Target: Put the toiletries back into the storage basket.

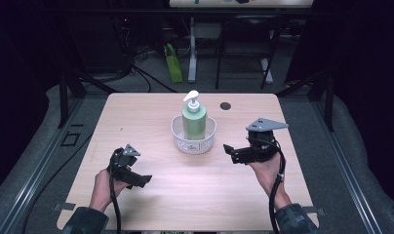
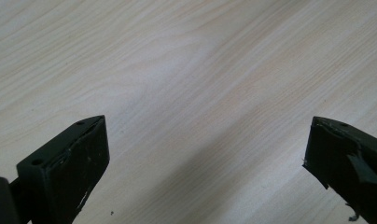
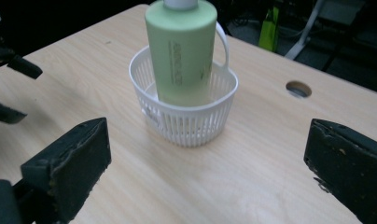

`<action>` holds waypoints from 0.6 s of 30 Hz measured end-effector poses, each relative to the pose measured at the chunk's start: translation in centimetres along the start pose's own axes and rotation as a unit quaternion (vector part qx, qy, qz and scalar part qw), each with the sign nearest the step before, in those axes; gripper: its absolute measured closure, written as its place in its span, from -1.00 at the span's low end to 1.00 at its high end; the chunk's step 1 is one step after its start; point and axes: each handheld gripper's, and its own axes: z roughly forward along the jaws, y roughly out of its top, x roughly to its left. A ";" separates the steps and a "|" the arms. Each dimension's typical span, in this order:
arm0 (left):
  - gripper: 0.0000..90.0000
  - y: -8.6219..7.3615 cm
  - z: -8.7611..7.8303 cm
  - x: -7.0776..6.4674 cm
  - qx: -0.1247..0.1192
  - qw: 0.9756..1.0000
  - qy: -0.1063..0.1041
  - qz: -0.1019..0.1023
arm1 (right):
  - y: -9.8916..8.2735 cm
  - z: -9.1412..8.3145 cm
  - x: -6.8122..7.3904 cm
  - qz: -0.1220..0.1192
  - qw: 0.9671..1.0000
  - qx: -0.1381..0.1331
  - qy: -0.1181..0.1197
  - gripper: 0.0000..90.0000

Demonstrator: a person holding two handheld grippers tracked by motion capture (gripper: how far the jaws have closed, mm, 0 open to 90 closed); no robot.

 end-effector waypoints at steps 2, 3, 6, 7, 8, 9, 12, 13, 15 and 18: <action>-1.00 0.0 0.0 0.0 0.000 1.000 0.000 0.001 | -0.9 -0.5 -0.1 0.003 1.000 0.006 -0.005 -1.00; -1.00 0.0 0.0 0.0 0.001 1.000 0.000 0.001 | -1.3 -0.7 -0.1 0.005 1.000 0.010 -0.007 -1.00; -1.00 0.0 0.0 0.0 0.001 1.000 0.000 0.002 | -2.7 -1.2 -0.3 0.012 1.000 0.024 -0.012 -1.00; -1.00 0.0 0.0 0.0 0.002 1.000 0.000 0.002 | -3.2 -1.4 -0.3 0.017 0.999 0.028 -0.014 -1.00; -1.00 0.0 0.1 0.0 0.001 1.000 0.002 0.002 | -3.6 -1.5 -0.4 0.017 0.999 0.032 -0.016 -1.00; -1.00 0.0 0.1 0.0 0.001 1.000 0.002 0.002 | -4.1 -1.6 -0.5 0.020 0.999 0.036 -0.018 -1.00; -1.00 0.0 0.1 0.0 0.001 1.000 0.003 0.003 | -5.9 -2.0 -0.9 0.033 0.998 0.054 -0.021 -1.00; -1.00 0.1 0.0 0.0 0.003 1.000 0.002 0.003 | -5.9 -2.0 -0.9 0.033 0.998 0.054 -0.021 -1.00; -1.00 0.1 0.0 -0.1 0.000 1.000 0.003 0.002 | -6.5 -2.1 -1.0 0.039 0.997 0.059 -0.023 -1.00; -1.00 0.1 0.1 -0.1 0.003 1.000 0.003 0.006 | -6.9 -2.4 -1.2 0.041 0.997 0.063 -0.027 -1.00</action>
